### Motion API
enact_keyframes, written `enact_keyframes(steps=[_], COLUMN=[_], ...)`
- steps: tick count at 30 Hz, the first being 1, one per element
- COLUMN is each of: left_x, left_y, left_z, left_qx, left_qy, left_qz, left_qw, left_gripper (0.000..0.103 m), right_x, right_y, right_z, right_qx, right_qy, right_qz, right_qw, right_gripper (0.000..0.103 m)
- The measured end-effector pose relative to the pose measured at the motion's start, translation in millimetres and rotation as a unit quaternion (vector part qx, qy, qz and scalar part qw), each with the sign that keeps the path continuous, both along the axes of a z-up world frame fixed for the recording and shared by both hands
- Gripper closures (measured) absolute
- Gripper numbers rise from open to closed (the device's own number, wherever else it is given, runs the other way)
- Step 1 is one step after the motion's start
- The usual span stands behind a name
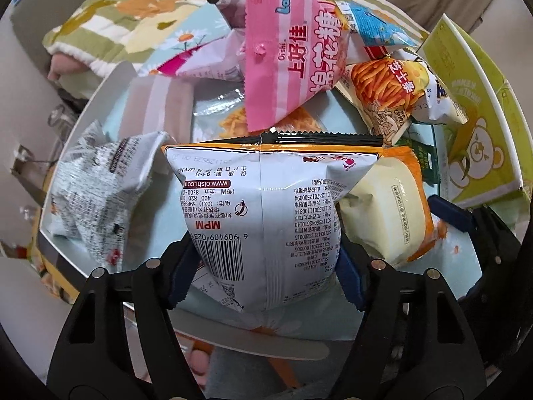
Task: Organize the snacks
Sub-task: 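Grasp the white MPM bag with the left tool while the right tool grasps the cream-and-orange bag, then carry both bags over the yellow box and open both tools to drop them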
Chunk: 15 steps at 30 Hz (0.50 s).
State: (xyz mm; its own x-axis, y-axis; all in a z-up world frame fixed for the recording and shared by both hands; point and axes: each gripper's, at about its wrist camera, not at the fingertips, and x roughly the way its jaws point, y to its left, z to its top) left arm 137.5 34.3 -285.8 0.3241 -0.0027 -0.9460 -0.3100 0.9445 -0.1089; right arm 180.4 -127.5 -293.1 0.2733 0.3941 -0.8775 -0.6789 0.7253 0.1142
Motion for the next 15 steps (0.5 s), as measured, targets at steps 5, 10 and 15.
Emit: enact_keyframes(steps=[5,10,15], left_x=[0.0,-1.6,-4.6], left_y=[1.0,-1.2,-1.8], left_z=[1.1,5.0,21.4], left_qx=[-0.001,-0.004,-0.001], left_qy=[0.0,-0.005,-0.021], left_qz=[-0.003,-0.018,-0.039], left_qw=[1.0,0.9998,0.999], left_gripper=[0.034,0.034,0.034], right_x=[8.5,2.3,-6.5], right_y=[9.4,14.6,9.6], right_z=[-7.2,-5.1,5.7], right_qx=[0.01,0.0,0.009], right_qy=[0.029,0.017,0.014], right_qz=[0.001,-0.012,-0.039], right_qw=[1.0,1.0,0.999], right_gripper=[0.033,0.04,0.04])
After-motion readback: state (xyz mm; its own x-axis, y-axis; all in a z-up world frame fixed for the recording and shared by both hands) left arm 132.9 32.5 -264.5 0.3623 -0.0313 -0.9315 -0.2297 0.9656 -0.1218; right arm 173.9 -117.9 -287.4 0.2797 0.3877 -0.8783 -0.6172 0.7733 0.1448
